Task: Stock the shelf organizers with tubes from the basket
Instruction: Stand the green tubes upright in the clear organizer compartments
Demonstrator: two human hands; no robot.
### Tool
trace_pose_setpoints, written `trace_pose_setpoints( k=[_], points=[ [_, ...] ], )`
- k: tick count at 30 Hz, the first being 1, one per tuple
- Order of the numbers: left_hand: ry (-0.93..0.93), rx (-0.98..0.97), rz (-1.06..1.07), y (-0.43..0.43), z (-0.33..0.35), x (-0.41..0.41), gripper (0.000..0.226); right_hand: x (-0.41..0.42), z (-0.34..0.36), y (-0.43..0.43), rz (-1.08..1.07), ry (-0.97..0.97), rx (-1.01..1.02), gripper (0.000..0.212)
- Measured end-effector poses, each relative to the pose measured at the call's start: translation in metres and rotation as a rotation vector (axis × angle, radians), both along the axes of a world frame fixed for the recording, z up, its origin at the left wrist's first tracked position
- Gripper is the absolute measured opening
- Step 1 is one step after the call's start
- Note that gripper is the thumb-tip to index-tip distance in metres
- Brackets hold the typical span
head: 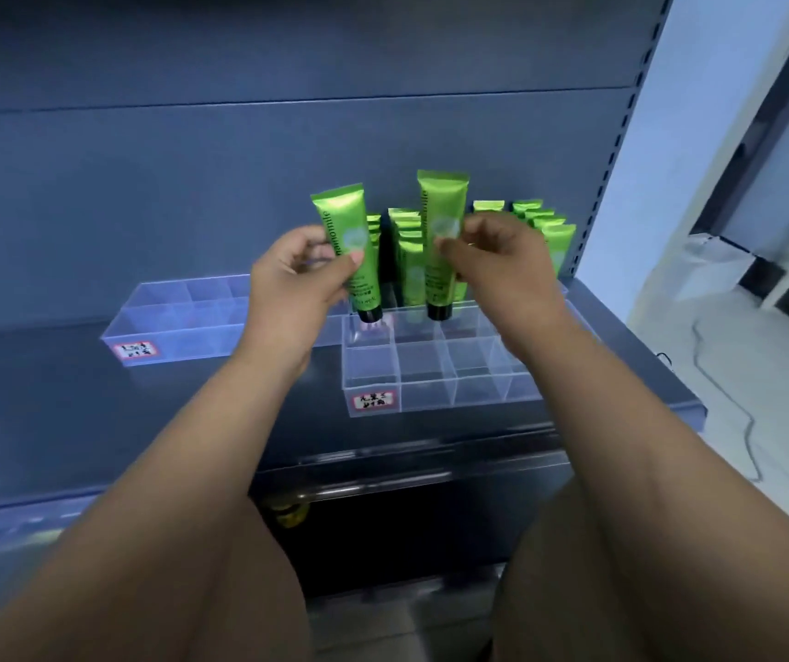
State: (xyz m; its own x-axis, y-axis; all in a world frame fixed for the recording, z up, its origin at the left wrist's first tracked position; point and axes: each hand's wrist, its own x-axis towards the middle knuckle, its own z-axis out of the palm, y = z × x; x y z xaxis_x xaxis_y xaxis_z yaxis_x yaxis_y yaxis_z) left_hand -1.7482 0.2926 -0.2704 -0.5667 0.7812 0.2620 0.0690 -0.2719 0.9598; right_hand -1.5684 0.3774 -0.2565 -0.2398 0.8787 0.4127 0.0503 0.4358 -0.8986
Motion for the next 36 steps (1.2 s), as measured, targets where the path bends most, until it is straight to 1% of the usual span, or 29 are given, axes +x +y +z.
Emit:
trace_pose_setpoints(
  k=[2, 4, 6, 10, 12, 16, 20, 26, 30, 36],
  points=[
    [0.006, 0.013, 0.011, 0.009, -0.01, -0.005, 0.019, 0.004, 0.0, 0.015, -0.018, 0.009, -0.002, 0.027],
    [0.032, 0.018, 0.01, 0.015, -0.019, -0.012, 0.02, 0.006, -0.003, 0.027, -0.036, 0.024, -0.018, 0.017],
    [0.076, 0.012, 0.008, 0.019, -0.028, -0.018, 0.02, 0.005, -0.008, 0.038, -0.055, 0.004, -0.016, 0.015],
    [0.18, -0.02, 0.037, 0.029, -0.041, -0.024, 0.02, -0.008, -0.02, 0.049, -0.034, -0.114, -0.026, 0.028],
    [0.243, -0.039, 0.049, 0.032, -0.046, -0.025, 0.02, -0.014, -0.027, 0.051, -0.035, -0.173, -0.016, 0.03],
    [0.294, -0.077, 0.072, 0.035, -0.055, -0.025, 0.022, -0.019, -0.04, 0.05, -0.045, -0.29, 0.003, 0.029],
    [0.343, -0.104, 0.099, 0.038, -0.061, -0.026, 0.023, -0.021, -0.053, 0.047, -0.09, -0.348, 0.026, 0.028],
    [0.342, -0.127, 0.135, 0.042, -0.071, -0.026, 0.022, -0.019, -0.072, 0.044, -0.149, -0.377, 0.085, 0.024],
    [0.313, -0.145, 0.134, 0.044, -0.076, -0.023, 0.021, -0.018, -0.081, 0.043, -0.181, -0.329, 0.081, 0.029],
    [0.319, -0.135, 0.132, 0.046, -0.081, -0.016, 0.021, -0.019, -0.085, 0.042, -0.168, -0.345, 0.128, 0.017]
  ],
)
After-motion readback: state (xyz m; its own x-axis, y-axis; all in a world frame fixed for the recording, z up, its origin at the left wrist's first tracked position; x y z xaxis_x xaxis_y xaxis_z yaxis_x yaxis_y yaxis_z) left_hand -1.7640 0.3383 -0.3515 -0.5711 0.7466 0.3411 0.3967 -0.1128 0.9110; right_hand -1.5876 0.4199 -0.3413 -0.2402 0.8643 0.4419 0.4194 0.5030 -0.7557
